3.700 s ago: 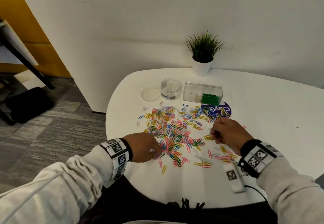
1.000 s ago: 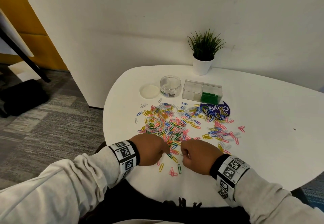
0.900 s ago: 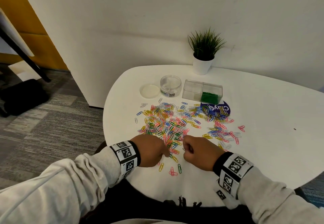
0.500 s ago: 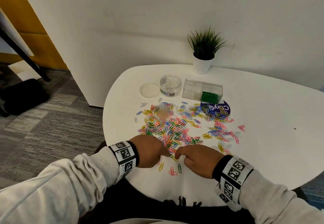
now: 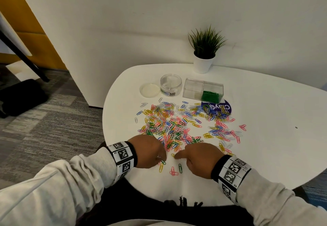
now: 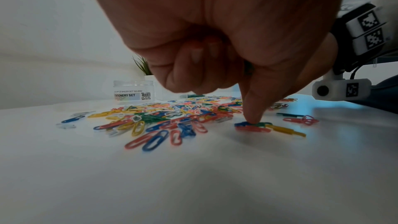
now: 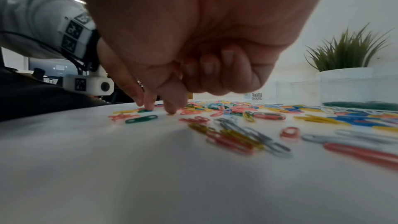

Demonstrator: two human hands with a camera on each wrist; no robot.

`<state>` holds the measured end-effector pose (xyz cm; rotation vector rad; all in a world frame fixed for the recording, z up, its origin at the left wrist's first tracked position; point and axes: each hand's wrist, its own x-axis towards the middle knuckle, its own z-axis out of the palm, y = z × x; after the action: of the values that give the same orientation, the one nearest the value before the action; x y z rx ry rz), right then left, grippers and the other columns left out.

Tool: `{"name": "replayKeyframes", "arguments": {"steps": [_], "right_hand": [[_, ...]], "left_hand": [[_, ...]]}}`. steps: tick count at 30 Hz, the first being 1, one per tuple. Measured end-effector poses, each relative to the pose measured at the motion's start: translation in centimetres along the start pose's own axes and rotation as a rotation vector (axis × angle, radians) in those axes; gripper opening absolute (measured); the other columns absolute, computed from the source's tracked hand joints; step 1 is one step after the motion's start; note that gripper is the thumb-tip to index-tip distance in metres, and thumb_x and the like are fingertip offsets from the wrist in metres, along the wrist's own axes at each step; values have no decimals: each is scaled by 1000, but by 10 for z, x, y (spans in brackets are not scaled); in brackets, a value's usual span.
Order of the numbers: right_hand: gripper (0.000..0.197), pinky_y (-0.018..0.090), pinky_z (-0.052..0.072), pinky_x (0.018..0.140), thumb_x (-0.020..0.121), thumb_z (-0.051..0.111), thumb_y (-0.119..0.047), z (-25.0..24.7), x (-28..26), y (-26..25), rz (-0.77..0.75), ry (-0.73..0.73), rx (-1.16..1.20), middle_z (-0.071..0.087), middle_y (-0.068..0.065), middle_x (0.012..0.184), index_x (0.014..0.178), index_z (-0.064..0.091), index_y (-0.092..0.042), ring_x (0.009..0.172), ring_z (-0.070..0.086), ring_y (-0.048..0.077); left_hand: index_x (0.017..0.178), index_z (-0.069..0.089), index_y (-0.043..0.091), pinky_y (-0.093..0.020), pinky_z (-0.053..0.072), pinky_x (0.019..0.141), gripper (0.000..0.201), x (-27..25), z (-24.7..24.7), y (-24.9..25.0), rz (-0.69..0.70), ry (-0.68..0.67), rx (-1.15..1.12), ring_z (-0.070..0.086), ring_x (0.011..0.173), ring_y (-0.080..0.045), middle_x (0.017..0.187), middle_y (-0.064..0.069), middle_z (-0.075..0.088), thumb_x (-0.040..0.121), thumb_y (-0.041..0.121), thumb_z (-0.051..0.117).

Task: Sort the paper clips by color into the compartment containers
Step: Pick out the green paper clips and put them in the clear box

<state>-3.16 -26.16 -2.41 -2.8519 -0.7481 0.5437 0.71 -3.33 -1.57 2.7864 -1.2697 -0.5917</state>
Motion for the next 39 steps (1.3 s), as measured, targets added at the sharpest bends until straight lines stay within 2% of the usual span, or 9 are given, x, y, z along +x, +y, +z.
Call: {"name": "replayKeyframes", "arguments": {"steps": [5,10,15,19,26,30,34,37,39], "right_hand": [[39,29,43,79,98,43,-23,-1,2,-4,-63,104,-38,62,-5,120,130,58,-39,107,60,24],[32,30,40,71,99,46,-31,0,-3,-6,-141,-21,-79,60,-4,113,125,62,-38,100,59,24],[20,35,50,71,97,46,-32,8,-4,-2,-139,-42,-93,64,-1,102,104,62,-22,86,60,25],[7,30,41,63,91,52,-34,-3,-6,7,-42,-21,105,52,-13,83,89,48,-29,76,51,15],[12,29,36,59,87,58,-25,-86,10,79,234,264,298,51,-5,72,80,49,-20,63,43,12],[13,32,40,64,84,59,-21,-139,44,130,336,344,176,54,0,83,80,47,-21,73,49,18],[9,32,43,74,88,56,-21,-160,83,156,373,278,15,52,1,97,91,48,-20,89,55,22],[26,34,46,92,90,55,-18,-159,95,166,387,164,-32,54,4,124,116,54,-21,109,53,23],[41,34,43,101,91,55,-15,-156,88,169,397,228,60,49,3,135,131,52,-24,120,50,23]], "left_hand": [[124,66,36,-29,49,90,31,2,-1,-6,-33,94,24,62,112,-17,123,12,67,99,32,47],[119,68,33,-31,52,84,30,3,1,-7,-71,71,86,64,105,-20,115,9,69,98,32,47],[125,64,35,-29,45,88,31,5,-3,-2,-33,93,66,60,113,-17,124,12,65,99,39,49],[110,70,29,-26,42,73,24,7,0,6,18,35,107,63,97,-20,108,7,69,97,37,51],[94,57,25,-30,46,66,17,12,6,-1,-12,39,16,59,78,-18,89,5,64,90,36,45],[89,53,27,-29,43,62,11,20,-10,-14,-102,180,-203,52,68,-7,78,9,58,92,36,47],[91,46,30,-25,36,59,10,38,-46,-26,-131,289,-268,43,61,-6,72,11,51,100,27,43],[95,47,26,-32,42,66,11,63,-80,-33,-136,320,-208,46,67,-11,78,11,53,103,26,39],[95,46,25,-32,41,67,11,87,-100,-39,-145,322,-165,50,72,-14,85,8,58,103,25,39]]}}
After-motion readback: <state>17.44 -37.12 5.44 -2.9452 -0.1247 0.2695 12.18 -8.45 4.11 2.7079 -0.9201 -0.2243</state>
